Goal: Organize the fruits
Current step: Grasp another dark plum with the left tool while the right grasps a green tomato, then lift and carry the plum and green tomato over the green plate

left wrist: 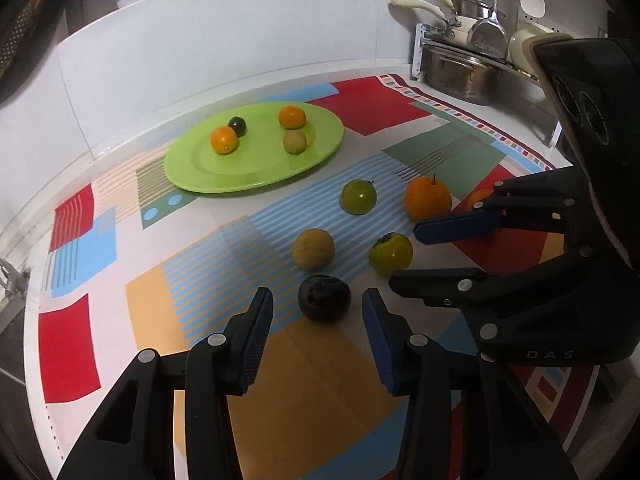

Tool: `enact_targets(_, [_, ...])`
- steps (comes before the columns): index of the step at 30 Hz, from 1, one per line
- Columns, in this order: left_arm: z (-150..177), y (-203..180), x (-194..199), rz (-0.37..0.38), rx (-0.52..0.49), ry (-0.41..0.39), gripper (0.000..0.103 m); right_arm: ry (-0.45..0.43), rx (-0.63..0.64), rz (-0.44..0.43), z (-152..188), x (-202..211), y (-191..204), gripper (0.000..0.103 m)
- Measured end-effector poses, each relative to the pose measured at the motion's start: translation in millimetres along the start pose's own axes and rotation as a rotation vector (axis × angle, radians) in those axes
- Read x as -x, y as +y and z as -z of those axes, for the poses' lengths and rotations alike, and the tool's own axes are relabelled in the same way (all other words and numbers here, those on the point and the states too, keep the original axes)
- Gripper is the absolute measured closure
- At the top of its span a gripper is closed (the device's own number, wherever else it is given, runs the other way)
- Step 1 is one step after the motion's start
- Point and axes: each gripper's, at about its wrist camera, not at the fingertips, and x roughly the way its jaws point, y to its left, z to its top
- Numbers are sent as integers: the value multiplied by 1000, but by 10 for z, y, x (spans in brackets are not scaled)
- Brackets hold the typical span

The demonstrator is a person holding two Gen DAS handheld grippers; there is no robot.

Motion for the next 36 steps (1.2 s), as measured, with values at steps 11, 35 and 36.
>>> enact_targets(11, [-36,39,-154,47,35,40,71,12,-34,-18,-32,-106,-75,65])
enact_targets(35, [-170,69,336,-30,160,-4,72,-60,-92,-19,-98,282,-38,72])
enact_targets(36, [-202,73,361,-36,160,-5,72,-65,-94,-16,-109,307,-37,72])
